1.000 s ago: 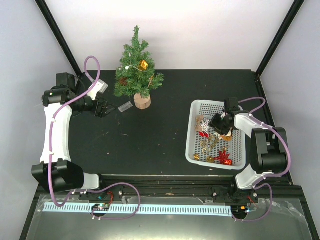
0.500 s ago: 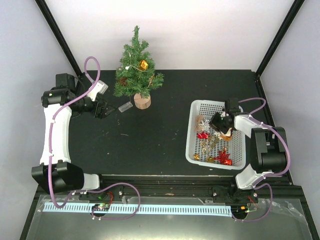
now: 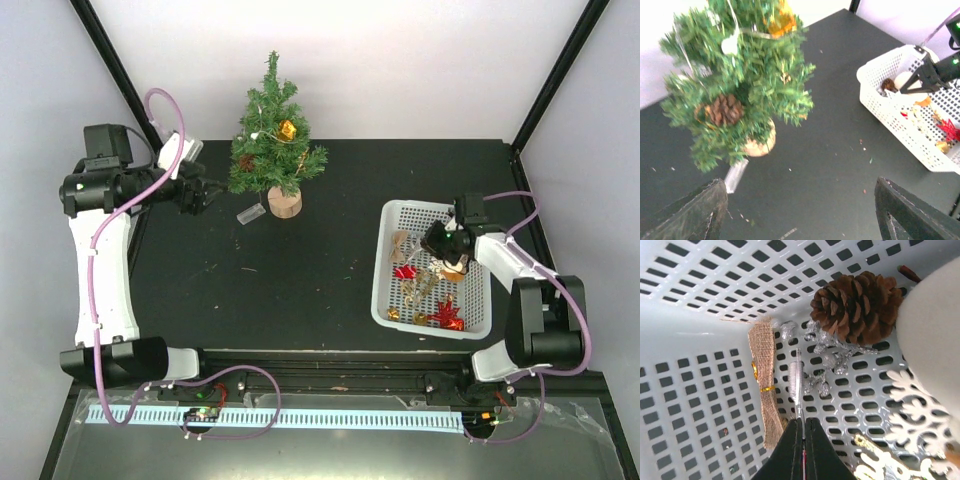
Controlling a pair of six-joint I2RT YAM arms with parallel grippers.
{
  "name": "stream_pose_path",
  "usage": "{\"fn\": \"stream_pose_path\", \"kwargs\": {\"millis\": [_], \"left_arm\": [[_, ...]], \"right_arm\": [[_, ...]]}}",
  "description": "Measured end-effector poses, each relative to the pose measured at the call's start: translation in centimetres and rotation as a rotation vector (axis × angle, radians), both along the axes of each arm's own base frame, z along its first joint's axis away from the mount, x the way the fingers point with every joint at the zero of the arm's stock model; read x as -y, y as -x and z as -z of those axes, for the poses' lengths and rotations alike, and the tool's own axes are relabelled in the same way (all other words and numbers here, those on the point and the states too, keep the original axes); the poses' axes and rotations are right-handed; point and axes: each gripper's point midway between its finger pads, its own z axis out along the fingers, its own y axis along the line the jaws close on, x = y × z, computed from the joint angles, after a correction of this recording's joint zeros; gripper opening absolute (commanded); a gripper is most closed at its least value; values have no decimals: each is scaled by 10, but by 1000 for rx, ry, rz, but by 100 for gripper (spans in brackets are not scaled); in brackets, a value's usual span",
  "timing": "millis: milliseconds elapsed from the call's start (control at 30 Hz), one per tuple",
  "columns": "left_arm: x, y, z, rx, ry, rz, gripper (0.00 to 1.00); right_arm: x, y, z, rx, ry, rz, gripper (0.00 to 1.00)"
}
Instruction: Decorate the small christmas tree
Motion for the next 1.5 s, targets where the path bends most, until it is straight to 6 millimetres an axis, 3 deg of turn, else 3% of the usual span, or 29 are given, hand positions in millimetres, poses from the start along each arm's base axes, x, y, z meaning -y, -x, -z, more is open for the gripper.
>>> {"fn": "stream_pose_path", "kwargs": {"millis": [133, 367, 500, 733, 1033, 1300, 1500], "left_arm": [[4, -4, -27, 86, -2, 13, 83], [25, -22, -36, 127, -12, 74, 83], [31, -56, -57, 201, 18, 67, 78], [34, -116, -96, 321, 174, 48, 71], [60, -162, -122, 390, 359, 203, 64], [84, -181, -131, 417, 445, 340, 58], [104, -177, -132, 422, 466, 416, 58]], "right_arm": [[3, 9, -14, -3, 17, -4, 1], [5, 31, -41, -13, 37, -26, 1], [5, 38, -56, -1, 37, -34, 1], [5, 45, -59, -14, 26, -21, 1], [6, 52, -62, -37, 22, -5, 1], [8, 61, -64, -54, 33, 3, 1], [11, 65, -63, -68, 44, 9, 1]]}}
